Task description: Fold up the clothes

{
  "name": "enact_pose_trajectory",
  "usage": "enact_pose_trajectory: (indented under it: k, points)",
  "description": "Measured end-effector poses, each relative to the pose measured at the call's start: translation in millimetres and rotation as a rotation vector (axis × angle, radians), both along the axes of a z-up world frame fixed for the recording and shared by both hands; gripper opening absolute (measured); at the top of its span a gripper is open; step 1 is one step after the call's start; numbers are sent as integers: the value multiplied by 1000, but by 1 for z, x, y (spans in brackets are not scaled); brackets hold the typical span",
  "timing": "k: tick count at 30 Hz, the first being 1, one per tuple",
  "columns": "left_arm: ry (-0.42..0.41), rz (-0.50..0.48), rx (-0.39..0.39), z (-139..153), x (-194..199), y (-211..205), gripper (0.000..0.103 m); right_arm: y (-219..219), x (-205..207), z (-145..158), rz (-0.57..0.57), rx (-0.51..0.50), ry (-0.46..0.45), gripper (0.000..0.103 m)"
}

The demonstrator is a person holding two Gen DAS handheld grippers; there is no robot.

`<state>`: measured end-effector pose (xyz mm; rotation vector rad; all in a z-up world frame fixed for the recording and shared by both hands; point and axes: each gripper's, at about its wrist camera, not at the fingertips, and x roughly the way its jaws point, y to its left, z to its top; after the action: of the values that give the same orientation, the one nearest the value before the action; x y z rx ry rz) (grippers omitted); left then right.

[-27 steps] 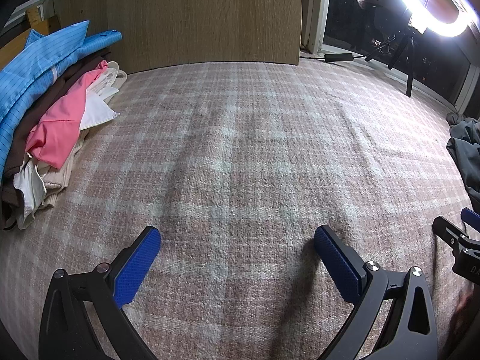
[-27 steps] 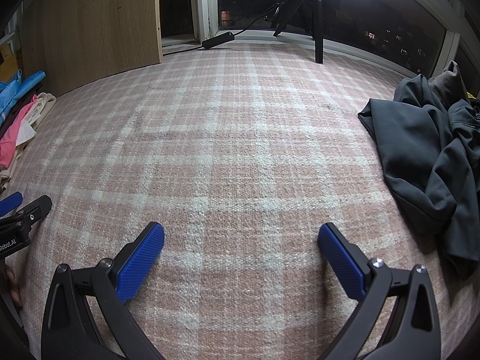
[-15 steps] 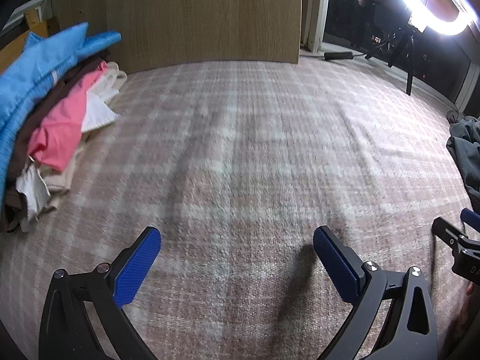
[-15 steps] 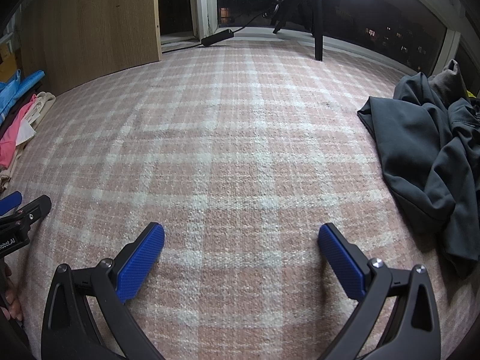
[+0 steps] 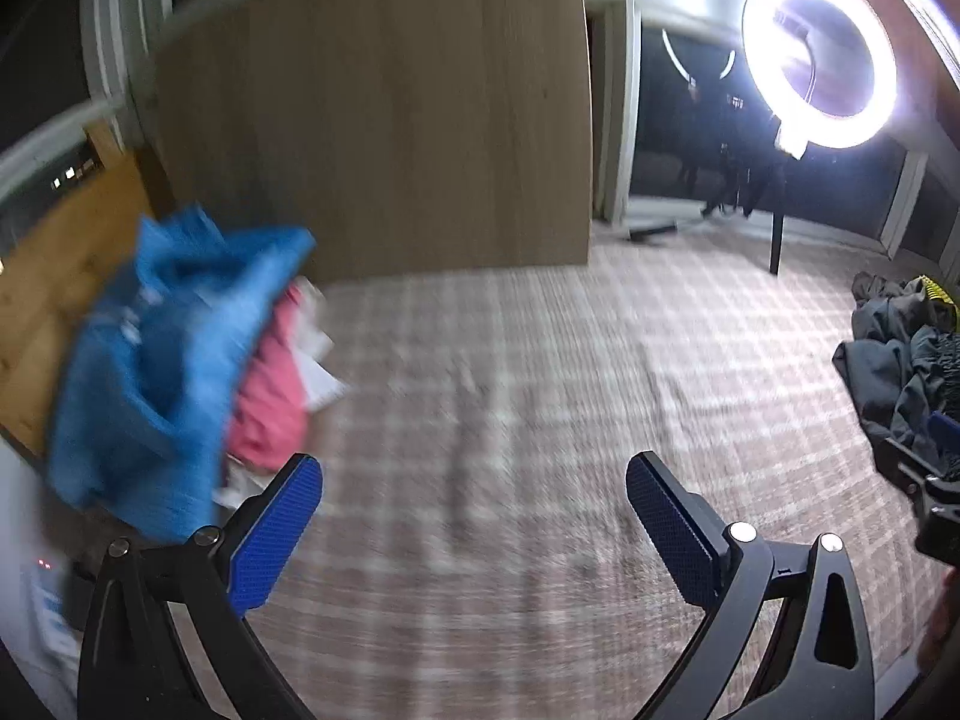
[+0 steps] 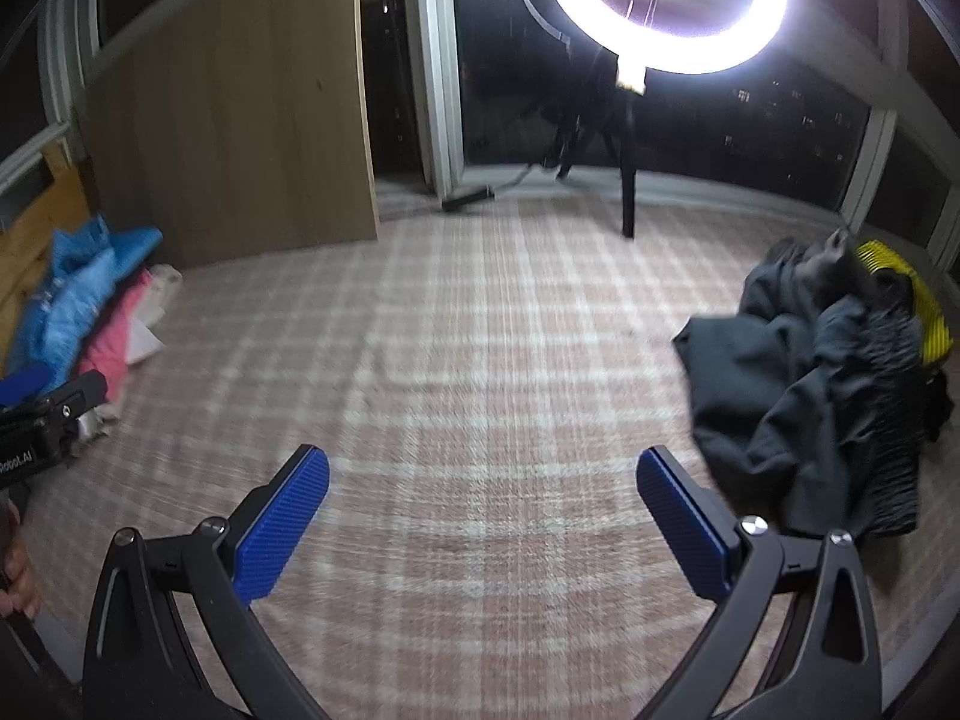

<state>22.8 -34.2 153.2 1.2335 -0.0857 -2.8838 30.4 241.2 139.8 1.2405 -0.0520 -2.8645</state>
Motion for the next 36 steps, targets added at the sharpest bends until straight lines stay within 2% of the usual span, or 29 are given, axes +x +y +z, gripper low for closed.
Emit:
enact_pose_trajectory:
  k: [4,7,13,18,26,36]
  points:
    - [67,-11,-27,38,13,-15,102,-7,25,34,-31,-8,40,103]
    - [119,-22,-40,64,28,-23,102,-25,53,43,-75,15,85,103]
    - [190,-95,-31,99,53,-22,102,-23,89,73,-154,30,165,103]
    - [218,-181,-10,113,67,-9,102,-17,119,90,-231,55,203,103]
    - [219,-303,6,116,75,21,102,4,162,98,-368,101,220,103]
    - [202,-360,9,113,70,69,102,51,172,93,-429,112,200,103]
